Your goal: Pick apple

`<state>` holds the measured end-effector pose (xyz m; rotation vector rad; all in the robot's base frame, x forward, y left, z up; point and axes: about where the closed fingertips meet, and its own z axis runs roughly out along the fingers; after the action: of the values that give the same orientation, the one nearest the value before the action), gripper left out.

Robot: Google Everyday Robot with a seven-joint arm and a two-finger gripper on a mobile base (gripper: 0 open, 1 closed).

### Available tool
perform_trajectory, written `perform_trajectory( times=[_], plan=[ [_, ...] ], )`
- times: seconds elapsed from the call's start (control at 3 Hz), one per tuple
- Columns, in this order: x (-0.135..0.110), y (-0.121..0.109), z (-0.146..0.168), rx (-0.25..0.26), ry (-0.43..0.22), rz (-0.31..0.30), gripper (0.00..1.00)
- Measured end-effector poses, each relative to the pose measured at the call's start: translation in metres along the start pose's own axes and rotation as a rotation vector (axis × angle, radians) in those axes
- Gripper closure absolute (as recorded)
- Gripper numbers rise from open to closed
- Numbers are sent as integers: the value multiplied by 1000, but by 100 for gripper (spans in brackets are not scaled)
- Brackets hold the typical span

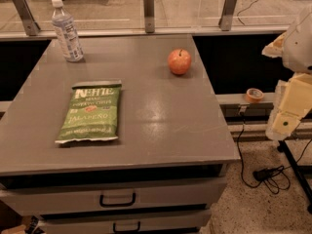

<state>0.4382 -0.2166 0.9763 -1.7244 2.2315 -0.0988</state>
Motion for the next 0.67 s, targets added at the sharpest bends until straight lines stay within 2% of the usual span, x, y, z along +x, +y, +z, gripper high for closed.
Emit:
perform_trajectory(
  times=[0.33,0.67],
  plan=[
    [0,0,0,2,-1,0,0],
    [-7,-17,5,32,-35,-20,0]
  ],
)
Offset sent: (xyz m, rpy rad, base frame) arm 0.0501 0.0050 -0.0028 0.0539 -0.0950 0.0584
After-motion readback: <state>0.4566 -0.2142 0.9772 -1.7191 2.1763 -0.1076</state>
